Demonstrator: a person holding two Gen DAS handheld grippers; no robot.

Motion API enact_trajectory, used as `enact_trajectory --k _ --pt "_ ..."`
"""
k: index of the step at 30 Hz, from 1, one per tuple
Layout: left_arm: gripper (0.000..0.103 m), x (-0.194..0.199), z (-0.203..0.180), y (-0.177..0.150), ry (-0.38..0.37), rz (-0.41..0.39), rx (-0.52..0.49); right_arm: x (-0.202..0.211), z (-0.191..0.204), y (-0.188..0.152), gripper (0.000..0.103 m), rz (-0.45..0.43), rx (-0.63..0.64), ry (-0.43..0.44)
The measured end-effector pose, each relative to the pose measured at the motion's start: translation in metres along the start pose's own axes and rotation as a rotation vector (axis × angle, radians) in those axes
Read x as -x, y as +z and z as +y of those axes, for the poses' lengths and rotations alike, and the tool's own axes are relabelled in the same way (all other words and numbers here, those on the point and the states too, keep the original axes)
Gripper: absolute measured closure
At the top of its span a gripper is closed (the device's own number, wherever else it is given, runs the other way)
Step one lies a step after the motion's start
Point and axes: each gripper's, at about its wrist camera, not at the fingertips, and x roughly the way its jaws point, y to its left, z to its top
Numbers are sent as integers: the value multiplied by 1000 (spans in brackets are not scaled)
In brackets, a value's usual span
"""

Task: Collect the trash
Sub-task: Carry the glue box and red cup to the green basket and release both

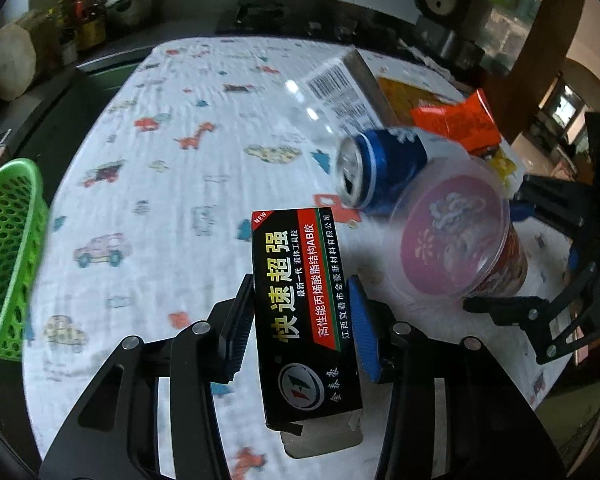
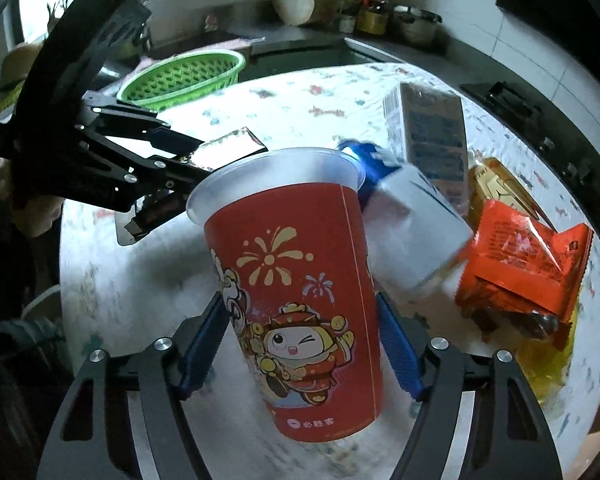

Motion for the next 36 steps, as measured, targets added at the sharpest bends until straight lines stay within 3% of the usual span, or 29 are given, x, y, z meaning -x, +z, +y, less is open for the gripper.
enact_trajectory --k 7,21,29,36 --pt "58 30 38 0 24 -57 41 -3 30 36 33 -67 -47 17" --pt "58 93 175 2 167 -176 220 -40 81 135 33 -137 -89 75" --pt "58 102 254 3 255 -216 351 -70 110 184 33 -148 -129 115" --pt "56 93 307 -2 322 -196 462 -96 128 215 33 -135 -152 152"
